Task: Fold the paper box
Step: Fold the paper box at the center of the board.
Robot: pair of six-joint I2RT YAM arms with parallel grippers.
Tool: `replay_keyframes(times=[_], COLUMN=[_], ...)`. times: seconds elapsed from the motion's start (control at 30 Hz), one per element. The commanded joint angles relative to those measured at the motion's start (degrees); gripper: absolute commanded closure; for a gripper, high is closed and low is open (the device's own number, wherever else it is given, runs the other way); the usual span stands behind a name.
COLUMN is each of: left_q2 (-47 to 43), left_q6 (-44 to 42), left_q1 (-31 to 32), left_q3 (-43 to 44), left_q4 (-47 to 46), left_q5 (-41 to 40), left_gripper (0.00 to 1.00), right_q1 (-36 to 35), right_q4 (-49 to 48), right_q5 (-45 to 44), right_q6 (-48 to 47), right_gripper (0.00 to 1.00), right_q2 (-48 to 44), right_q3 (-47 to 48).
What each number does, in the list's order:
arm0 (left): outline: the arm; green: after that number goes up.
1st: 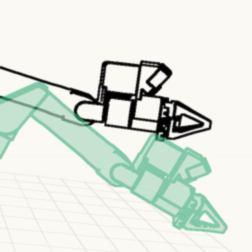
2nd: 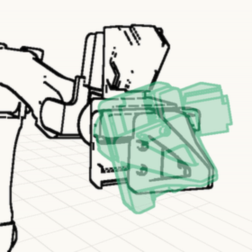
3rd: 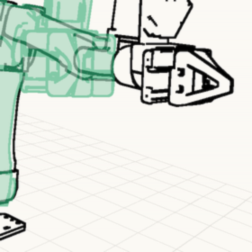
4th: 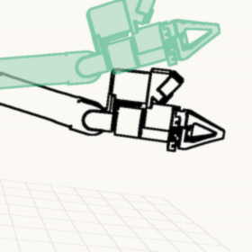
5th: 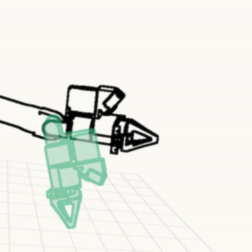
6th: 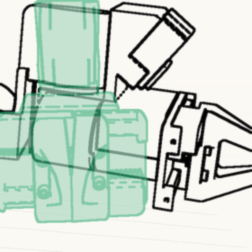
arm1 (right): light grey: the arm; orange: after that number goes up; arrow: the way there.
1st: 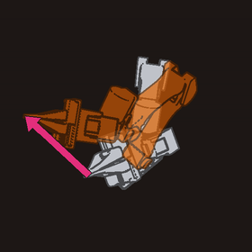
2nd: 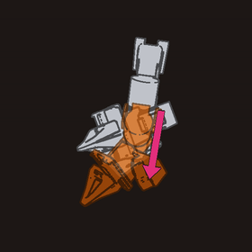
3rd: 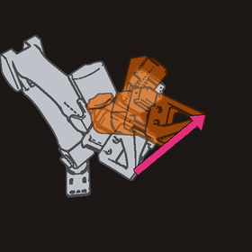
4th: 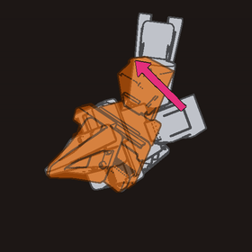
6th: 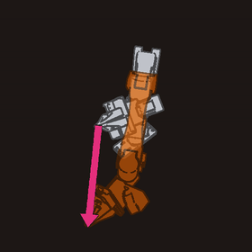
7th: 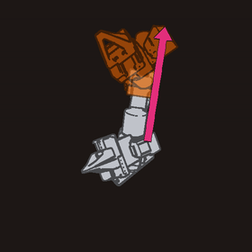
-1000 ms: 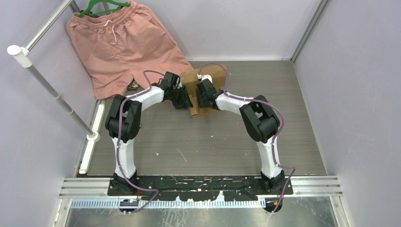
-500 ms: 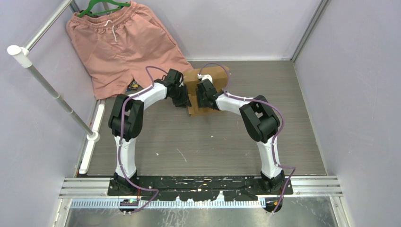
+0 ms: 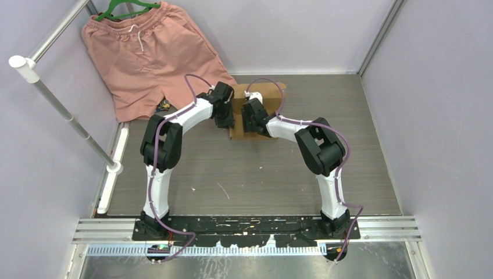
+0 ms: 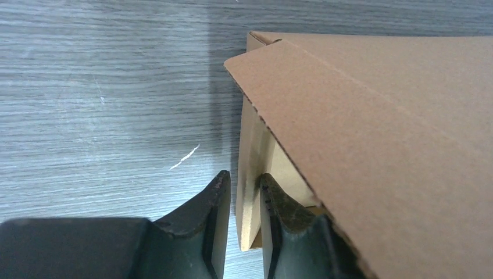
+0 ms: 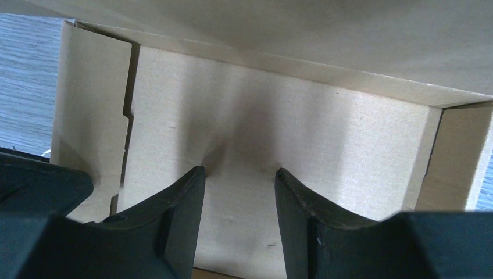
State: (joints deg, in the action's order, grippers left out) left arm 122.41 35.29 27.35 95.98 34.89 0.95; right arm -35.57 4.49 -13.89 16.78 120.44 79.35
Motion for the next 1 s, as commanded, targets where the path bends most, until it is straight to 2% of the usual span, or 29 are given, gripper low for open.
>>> replay_keyframes(times=[0.0,0.23,0.37,0.5,0.73,0.87,0.97], left_q2=[2.77,3.45,2.02,0.78,-3.12,-5.84,-6.27], left_q6=[-7.16,-7.31,-6.47,-6.22,-4.83,-3.16,-2.81], left_q1=[3.75,3.84,3.76,3.76,2.36,0.61,-0.14], left_q3=[0.83,0.39,-3.12,-5.53,-11.68,-16.39,-17.72], left_q4=[6.55,7.14,3.21,0.76,-6.54,-12.17,-13.07], left_q5=[-5.52,-9.09,-9.80,-9.72,-6.68,-3.59,-3.71], left_gripper=[0.77,0.84,0.86,0.84,0.74,0.74,0.80], right_q1=[-2.00,-2.04,-1.25,1.68,2.88,2.92,3.17], right_q4=[9.15,8.86,7.64,3.49,3.96,5.27,5.68], right_q5=[7.71,8.63,12.51,22.65,28.48,29.62,30.14], right_q6=[2.10,2.90,5.34,9.58,11.66,12.34,12.78], right_gripper=[0.47,0.47,0.47,0.47,0.47,0.47,0.47], right_q2=[3.92,3.68,3.83,3.60,4.59,4.63,3.59], right_q3=[-3.56,-3.85,-4.20,-6.26,-5.53,-5.20,-5.44])
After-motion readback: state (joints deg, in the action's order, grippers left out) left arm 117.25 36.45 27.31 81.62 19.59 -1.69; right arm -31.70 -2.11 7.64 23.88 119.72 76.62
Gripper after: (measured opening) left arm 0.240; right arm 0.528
